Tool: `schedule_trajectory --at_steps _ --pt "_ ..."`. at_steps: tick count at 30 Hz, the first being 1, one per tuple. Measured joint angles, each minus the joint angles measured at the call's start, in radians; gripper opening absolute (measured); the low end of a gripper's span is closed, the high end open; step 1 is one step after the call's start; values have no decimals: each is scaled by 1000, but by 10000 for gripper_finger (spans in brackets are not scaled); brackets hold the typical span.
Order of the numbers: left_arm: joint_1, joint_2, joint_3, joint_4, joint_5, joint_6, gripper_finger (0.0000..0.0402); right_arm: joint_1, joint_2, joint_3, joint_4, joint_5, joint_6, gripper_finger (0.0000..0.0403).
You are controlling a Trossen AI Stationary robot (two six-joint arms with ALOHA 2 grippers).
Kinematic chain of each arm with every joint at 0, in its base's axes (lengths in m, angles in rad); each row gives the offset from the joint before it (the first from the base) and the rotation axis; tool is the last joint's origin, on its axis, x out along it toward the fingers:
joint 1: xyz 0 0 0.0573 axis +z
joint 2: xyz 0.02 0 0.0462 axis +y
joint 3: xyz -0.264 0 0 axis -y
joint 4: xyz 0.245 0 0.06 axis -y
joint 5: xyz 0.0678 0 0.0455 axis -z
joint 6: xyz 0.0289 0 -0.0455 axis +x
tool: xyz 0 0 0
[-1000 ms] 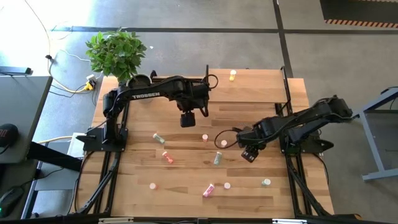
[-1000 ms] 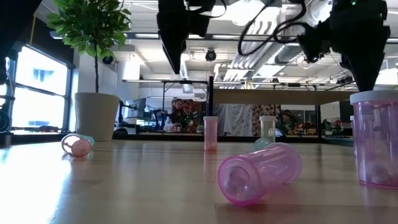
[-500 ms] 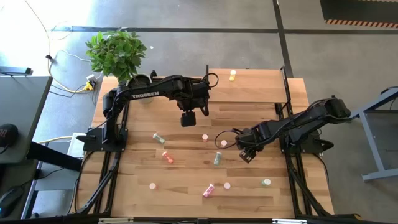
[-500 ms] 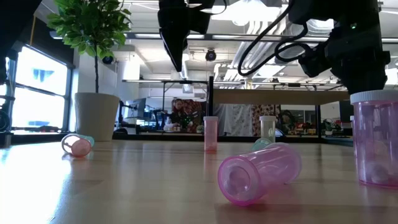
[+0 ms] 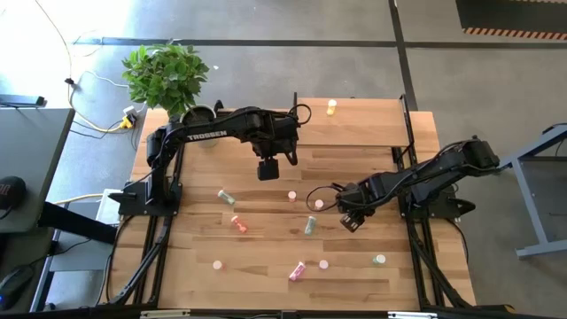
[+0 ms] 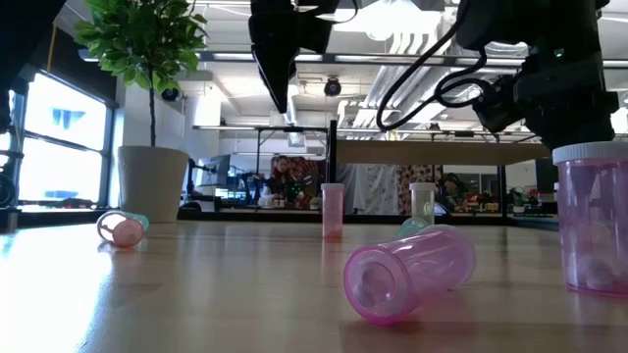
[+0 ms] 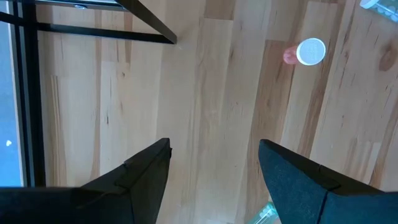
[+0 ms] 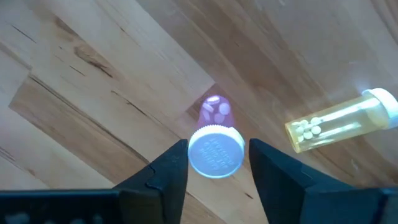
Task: Pick and place medicine bottles onto shelf by color
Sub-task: Put the top violet medicine bottle on the shelf
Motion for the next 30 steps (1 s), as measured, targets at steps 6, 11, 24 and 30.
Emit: schedule_trajectory --at_steps 6,11,24,30 --pt "0 0 0 2 -1 18 236 0 0 0 2 0 -1 132" --pt "0 0 0 10 -1 18 236 0 0 0 1 -3 -6 114" --pt "4 0 0 19 -153 123 236 0 -3 101 -16 -51 -11 105" --pt "51 0 0 18 -269 157 236 -18 -3 235 -62 -6 6 105"
